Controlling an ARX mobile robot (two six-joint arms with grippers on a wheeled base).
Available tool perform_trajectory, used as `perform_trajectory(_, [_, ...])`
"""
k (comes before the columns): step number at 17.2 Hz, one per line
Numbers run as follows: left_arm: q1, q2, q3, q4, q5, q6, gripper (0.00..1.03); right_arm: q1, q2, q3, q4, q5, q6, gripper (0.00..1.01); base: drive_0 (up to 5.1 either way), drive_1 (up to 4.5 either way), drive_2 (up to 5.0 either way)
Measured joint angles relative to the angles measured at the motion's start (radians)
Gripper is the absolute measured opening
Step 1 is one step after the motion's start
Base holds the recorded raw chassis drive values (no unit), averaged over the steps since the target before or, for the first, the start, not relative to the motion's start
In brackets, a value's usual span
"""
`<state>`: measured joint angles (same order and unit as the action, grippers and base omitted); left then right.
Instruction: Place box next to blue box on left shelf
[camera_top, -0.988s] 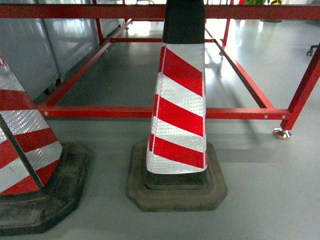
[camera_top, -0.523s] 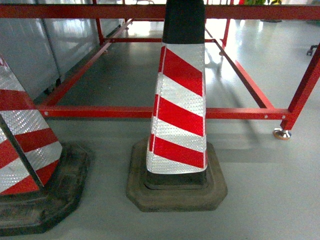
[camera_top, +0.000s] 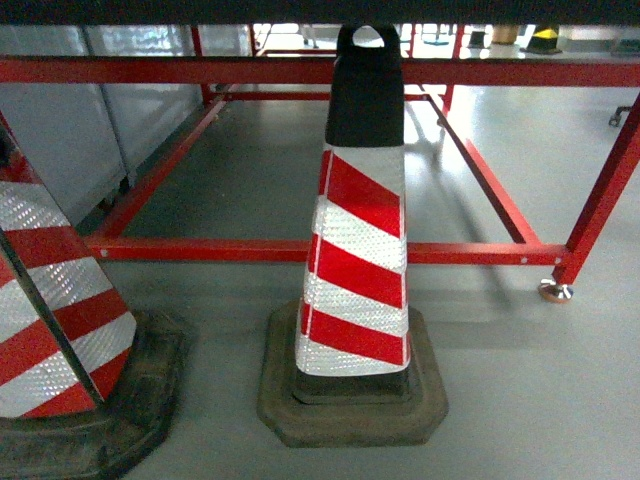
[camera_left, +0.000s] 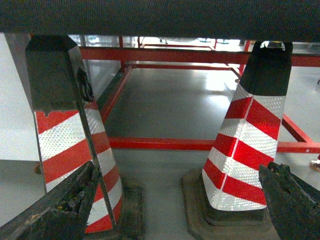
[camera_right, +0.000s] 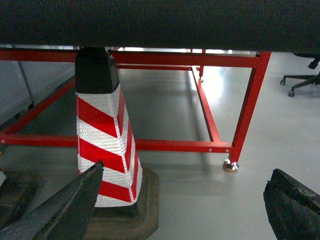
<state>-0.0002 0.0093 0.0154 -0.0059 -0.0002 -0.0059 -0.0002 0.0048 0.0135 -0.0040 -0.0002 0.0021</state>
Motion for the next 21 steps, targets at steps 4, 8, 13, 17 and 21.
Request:
perform_trajectory(4, [0.000, 0.000, 0.000, 0.002, -0.002, 0.006, 0.98, 0.000, 0.000, 0.000, -0.001, -0.001, 0.000, 0.98, 0.0, 0.00, 0.0])
perform_trajectory(8, [0.000, 0.000, 0.000, 0.002, 0.000, 0.006, 0.98, 0.000, 0.000, 0.000, 0.000, 0.000, 0.000, 0.98, 0.0, 0.00, 0.0])
perform_trajectory(13, [0.000, 0.000, 0.000, 0.002, 0.000, 0.006, 0.98, 0.000, 0.000, 0.000, -0.002, 0.000, 0.002, 0.98, 0.0, 0.00, 0.0])
perform_trajectory(17, [0.000, 0.000, 0.000, 0.002, 0.000, 0.006, 0.98, 0.000, 0.000, 0.000, -0.002, -0.001, 0.001, 0.98, 0.0, 0.00, 0.0])
perform_trajectory(21, [0.000, 0.000, 0.000, 0.002, 0.000, 0.007, 0.98, 0.000, 0.000, 0.000, -0.001, 0.000, 0.001, 0.98, 0.0, 0.00, 0.0])
